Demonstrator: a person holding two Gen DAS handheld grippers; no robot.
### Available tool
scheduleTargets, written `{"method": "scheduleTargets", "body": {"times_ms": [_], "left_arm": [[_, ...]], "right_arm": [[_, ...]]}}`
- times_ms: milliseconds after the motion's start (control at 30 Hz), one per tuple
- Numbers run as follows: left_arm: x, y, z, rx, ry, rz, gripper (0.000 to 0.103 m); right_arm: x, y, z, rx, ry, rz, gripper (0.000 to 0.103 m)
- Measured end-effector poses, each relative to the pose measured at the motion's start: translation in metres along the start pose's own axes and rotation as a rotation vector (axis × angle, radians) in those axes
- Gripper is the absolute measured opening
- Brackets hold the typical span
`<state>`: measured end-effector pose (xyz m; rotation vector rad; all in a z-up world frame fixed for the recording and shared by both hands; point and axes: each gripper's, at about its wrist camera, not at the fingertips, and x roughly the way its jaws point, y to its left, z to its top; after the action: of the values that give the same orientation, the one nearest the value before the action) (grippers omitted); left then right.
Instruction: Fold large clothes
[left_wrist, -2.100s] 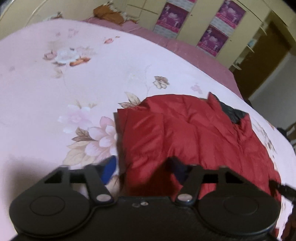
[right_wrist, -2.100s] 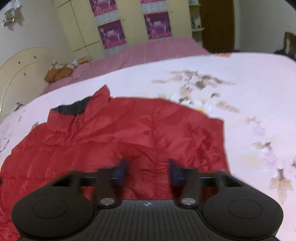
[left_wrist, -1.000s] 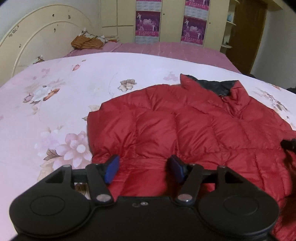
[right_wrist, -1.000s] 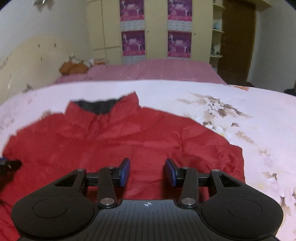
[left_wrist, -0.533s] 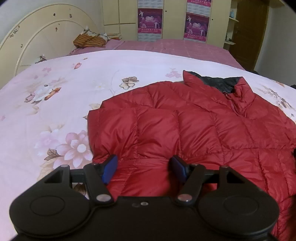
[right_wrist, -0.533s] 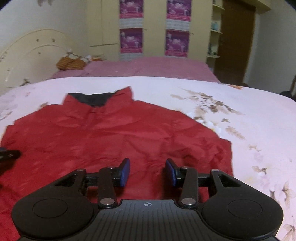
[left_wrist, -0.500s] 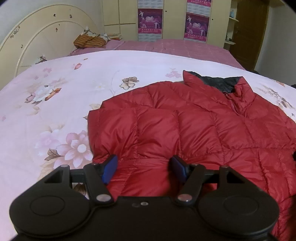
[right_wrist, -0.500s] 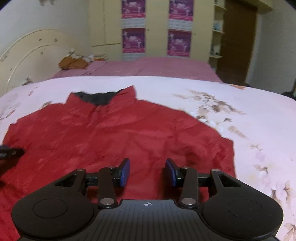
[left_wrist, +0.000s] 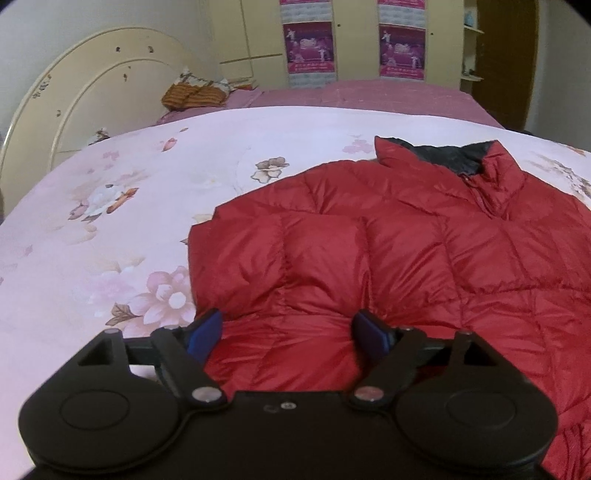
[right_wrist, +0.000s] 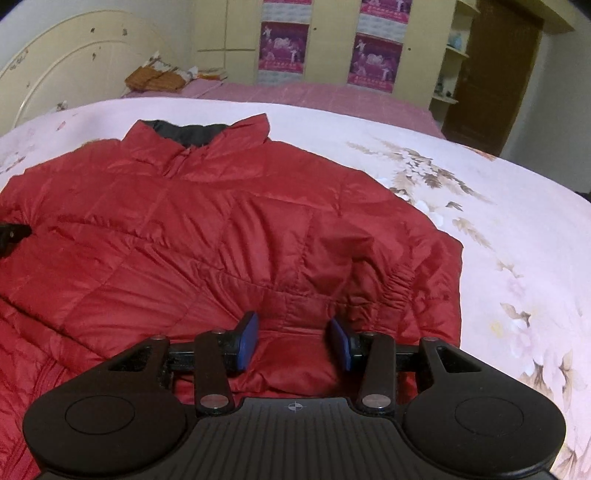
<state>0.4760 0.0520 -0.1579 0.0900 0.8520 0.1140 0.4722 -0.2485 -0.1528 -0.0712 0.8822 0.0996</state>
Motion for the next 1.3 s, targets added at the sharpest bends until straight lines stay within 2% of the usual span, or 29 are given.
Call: {"method": "scheduleTargets", "body": {"times_ms": [167,233,267,467,633,767,933,1033,1300], "left_arm": [[-0.027,0.004,-0.002,-0.047,0.002,0.000,0.080],[-0.043,0.005,-0.007,-0.064,-0.006,-0.014,0.080],[-0.051,0.006,-0.009,-0.072,-0.008,-0.020,0.080],[-0.103,0.003,-0.028,-0.079,-0.050,-0.048,0.089],[-0.130,-0.003,-0.044,-0.056,-0.039,-0.076,0.093],[-0.147,-0.006,-0.063,-0.009,-0.034,-0.113,0.094],[-0.162,0.010,-0.093,-0.056,-0.031,-0.210,0.094],[-0.168,0.019,-0.110,-0.063,-0.011,-0.225,0.094],[-0.194,0.049,-0.150,0.000,-0.024,-0.217,0.094]], "right_arm": [[-0.007,-0.011,0.006,0.009,0.019,0.066,0.046],[-0.019,-0.016,0.004,0.040,-0.007,0.091,0.059],[-0.026,-0.017,0.003,0.055,-0.024,0.103,0.062],[-0.063,-0.018,-0.010,0.076,-0.068,0.156,0.062],[-0.095,-0.014,-0.030,0.093,-0.067,0.186,0.062],[-0.122,-0.008,-0.052,0.118,-0.069,0.183,0.062],[-0.155,0.006,-0.084,0.136,-0.059,0.135,0.063],[-0.173,0.016,-0.105,0.145,-0.047,0.114,0.063],[-0.206,0.032,-0.160,0.193,-0.009,0.043,0.063]]}}
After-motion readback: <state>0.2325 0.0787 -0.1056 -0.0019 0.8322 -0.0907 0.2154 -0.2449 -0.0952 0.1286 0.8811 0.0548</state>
